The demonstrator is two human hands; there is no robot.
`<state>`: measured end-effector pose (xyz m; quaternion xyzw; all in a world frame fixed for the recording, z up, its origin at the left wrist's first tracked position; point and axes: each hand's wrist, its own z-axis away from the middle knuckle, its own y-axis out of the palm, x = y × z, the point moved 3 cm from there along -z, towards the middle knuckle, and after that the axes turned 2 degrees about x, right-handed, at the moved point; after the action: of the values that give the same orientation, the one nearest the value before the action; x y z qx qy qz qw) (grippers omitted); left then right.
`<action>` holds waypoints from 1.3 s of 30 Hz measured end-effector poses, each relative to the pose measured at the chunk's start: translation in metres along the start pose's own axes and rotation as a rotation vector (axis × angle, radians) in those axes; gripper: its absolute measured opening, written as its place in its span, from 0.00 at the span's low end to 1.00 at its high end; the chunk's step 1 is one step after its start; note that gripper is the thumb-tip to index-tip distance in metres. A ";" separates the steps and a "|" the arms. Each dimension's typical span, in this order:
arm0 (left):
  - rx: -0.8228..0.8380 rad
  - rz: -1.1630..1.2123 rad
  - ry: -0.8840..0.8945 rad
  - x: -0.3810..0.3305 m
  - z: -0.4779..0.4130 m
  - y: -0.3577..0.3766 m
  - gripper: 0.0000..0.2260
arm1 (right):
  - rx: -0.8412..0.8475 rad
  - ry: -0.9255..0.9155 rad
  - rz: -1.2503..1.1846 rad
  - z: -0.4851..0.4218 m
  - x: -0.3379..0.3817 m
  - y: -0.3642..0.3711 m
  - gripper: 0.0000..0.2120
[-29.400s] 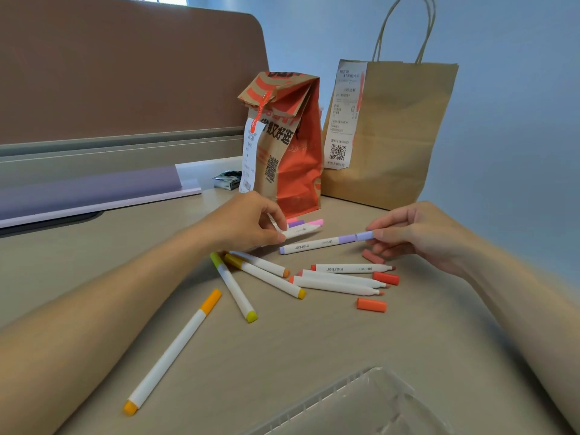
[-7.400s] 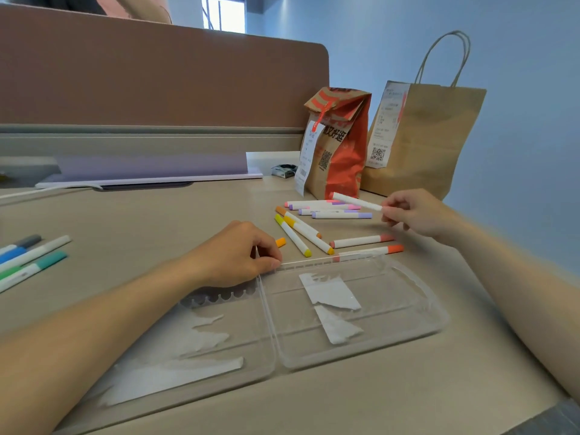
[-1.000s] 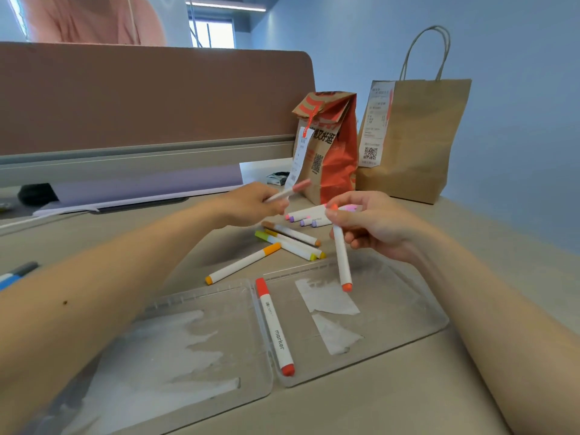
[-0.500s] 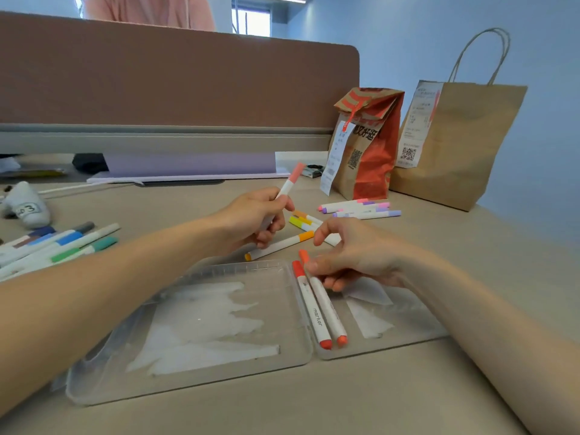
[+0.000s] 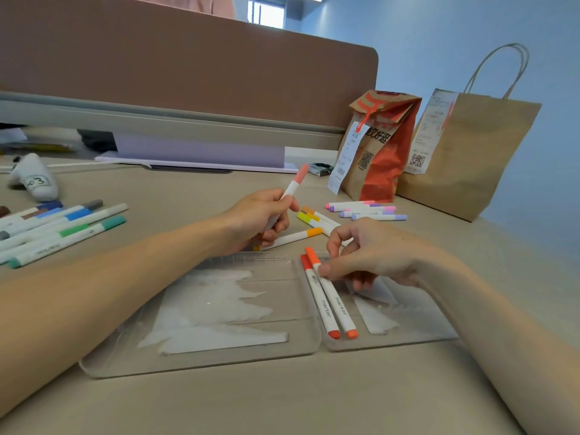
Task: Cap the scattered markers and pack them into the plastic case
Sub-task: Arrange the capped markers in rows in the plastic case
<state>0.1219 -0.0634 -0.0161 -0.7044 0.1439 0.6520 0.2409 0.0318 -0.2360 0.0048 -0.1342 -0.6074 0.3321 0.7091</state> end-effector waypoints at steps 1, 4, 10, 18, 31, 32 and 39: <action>-0.001 -0.002 0.002 0.000 0.000 0.000 0.10 | 0.010 0.005 0.011 0.000 0.001 0.002 0.14; -0.001 0.001 0.001 0.000 0.001 0.000 0.11 | 0.043 0.024 0.039 0.000 0.001 0.008 0.13; 0.010 0.001 -0.002 0.001 0.000 -0.001 0.11 | 0.031 0.072 0.094 0.000 -0.001 0.007 0.13; 0.010 0.001 -0.004 -0.002 0.002 0.003 0.12 | 0.013 0.056 0.262 0.000 0.004 0.007 0.14; -0.073 0.041 0.036 -0.002 0.005 -0.003 0.12 | 0.062 0.001 0.204 0.000 -0.004 0.000 0.11; -0.073 0.038 0.037 -0.002 0.005 -0.003 0.12 | 0.060 -0.004 0.217 -0.001 -0.004 0.001 0.12; -0.069 0.045 0.035 -0.003 0.005 -0.002 0.14 | 0.074 -0.004 0.209 0.003 0.000 0.001 0.12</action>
<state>0.1187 -0.0595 -0.0131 -0.7200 0.1414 0.6496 0.1991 0.0282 -0.2358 0.0049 -0.1698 -0.5788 0.4269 0.6738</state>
